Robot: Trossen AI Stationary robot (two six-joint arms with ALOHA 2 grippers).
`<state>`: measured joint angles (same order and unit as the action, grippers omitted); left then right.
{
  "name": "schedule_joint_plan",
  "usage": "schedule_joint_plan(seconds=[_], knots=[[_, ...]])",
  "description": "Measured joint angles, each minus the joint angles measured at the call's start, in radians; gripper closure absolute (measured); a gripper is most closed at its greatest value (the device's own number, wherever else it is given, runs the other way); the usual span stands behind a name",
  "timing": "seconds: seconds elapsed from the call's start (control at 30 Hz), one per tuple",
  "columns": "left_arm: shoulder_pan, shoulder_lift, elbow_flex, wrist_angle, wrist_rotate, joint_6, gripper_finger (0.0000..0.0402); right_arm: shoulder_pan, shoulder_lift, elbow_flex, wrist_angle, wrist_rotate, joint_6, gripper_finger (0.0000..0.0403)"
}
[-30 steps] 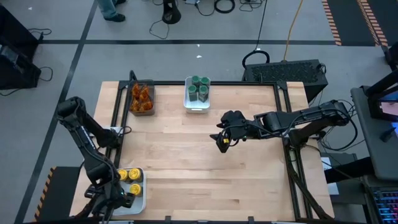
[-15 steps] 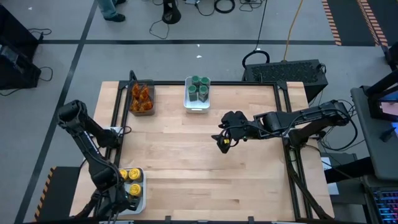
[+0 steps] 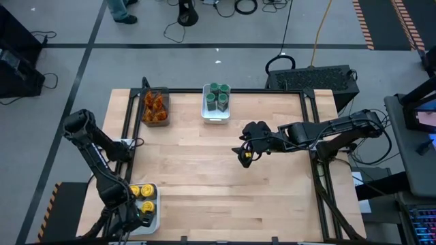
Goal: Sort spices by type
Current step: Put the yellow seasoning bottle into the bottom white bin
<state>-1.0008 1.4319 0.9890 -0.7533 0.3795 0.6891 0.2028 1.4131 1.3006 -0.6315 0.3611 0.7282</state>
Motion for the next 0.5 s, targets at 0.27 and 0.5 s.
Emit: schedule_joint_plan(seconds=[0.27,0.5], knots=[[-0.001,-0.008,0.001,-0.065,-0.039,0.000,0.0401,0.000,0.000,0.000,0.000,0.004,-0.007,0.0126],[-0.002,-0.037,-0.004,-0.103,-0.080,0.007,0.0401,0.000,0.000,0.000,-0.001,0.004,-0.007,0.0126]])
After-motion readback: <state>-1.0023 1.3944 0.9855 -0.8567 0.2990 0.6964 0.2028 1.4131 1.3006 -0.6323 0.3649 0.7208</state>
